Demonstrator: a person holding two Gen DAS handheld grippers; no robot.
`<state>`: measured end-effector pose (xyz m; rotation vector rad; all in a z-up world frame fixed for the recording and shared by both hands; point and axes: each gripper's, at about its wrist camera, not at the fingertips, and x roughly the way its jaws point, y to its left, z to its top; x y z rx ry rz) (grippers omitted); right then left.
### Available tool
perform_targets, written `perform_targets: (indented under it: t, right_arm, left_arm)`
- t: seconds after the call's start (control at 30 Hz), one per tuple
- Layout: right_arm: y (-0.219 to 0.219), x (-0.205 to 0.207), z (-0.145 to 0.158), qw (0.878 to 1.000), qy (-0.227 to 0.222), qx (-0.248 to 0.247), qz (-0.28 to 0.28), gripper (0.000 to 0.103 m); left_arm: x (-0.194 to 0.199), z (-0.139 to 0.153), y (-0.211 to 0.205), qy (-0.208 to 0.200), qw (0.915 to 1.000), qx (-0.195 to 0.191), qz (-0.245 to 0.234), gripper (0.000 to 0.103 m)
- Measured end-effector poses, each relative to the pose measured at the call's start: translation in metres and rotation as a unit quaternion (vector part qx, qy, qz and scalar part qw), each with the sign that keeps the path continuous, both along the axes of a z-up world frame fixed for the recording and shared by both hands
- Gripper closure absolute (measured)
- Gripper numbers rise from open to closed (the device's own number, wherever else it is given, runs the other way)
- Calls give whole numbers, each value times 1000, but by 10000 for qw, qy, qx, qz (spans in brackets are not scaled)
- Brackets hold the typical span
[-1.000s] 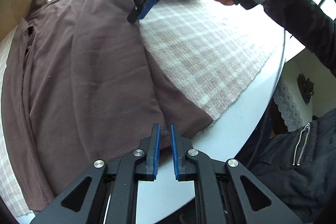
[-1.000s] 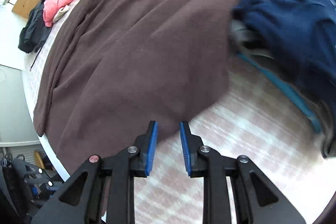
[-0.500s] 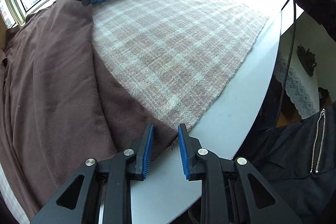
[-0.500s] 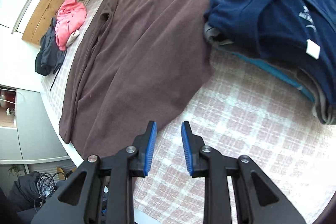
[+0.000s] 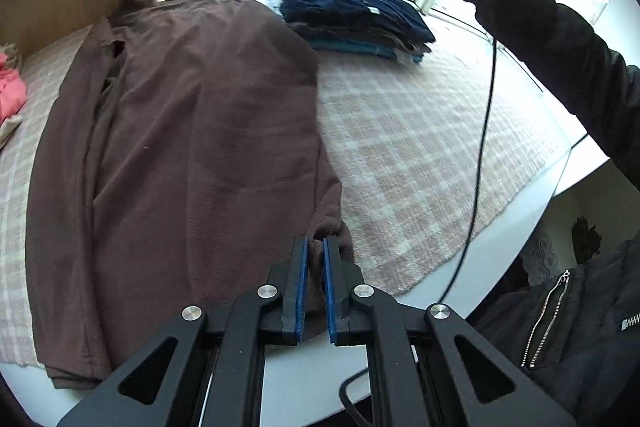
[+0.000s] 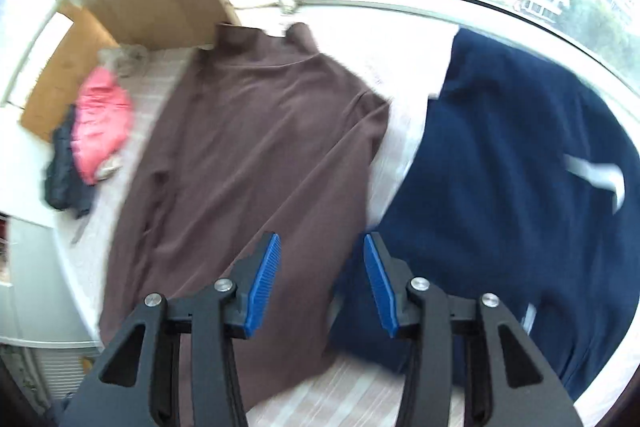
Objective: Fold clothes
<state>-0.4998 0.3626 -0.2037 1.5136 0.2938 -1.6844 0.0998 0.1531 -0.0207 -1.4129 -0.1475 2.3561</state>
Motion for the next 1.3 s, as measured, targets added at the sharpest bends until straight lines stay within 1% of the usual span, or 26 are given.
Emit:
perform_targets:
  t: [0.07,0.13,0.17,0.3,0.37,0.5,0.53,0.57,0.6,0.7,0.8,0.83,0.93,1.0,1.07,1.23,1.3]
  right_arm:
    - [-21,-12,-16,9993,-63,348,85,59]
    - [-37,-18,-29,9971,-44,706,265,59]
    - [-41,-20,-34,9962,-96,803,324,59]
    - [-53,-26,-51,9921,-473,1024,552,59]
    - [-59,-24,-59,9890,-471,1226,685,59]
    - [-62,-20,-63,9889,-537,1110,832,60]
    - [-61,-20,-64,9893,-553,1053,842,65]
    - [-61,-20,-65,9892,-614,1027,849,88]
    - [-60,-22,-66,9891,-712,1013,793,94]
    - [-55,-32,-62,9894,-993,940,479,95]
    - [-59,-36,-50,9893,-1101,904,328,95]
    - [-61,-37,-45,9892,-1133,892,283,95]
    - [-74,-37,-30,9892,-1215,798,194,95]
    - [-92,-32,-20,9894,-1236,734,202,95]
    - [-117,-27,-13,9898,-1179,760,239,95]
    - [-175,-12,-30,9877,-1085,1113,175,95]
    - [-198,-5,-37,9864,-1049,1260,146,89]
  left_arm:
    - [-2,-1,-5,37,9997,85,208,96]
    - [-3,-2,-6,38,9994,208,290,96]
    - [-4,-2,-4,52,9993,237,298,96]
    - [0,0,-2,63,9988,379,293,96]
    - [1,0,-3,38,9986,441,301,96]
    - [5,2,-6,25,9976,608,333,96]
    - [5,2,-6,-2,9971,684,329,96]
    - [5,1,-5,-20,9968,740,312,96]
    - [5,0,-3,-25,9967,759,288,96]
    - [8,2,-1,40,9964,825,208,96]
    - [13,7,-11,197,9952,907,305,96]
    - [14,8,-18,227,9943,962,402,96]
    - [21,5,-52,255,9890,1126,928,96]
    - [27,0,-76,224,9839,1188,1313,96]
    - [35,-7,-96,165,9794,1165,1639,96]
    - [50,-32,-127,-78,9710,1037,2155,96]
    - [52,-42,-133,-200,9686,1005,2266,97]
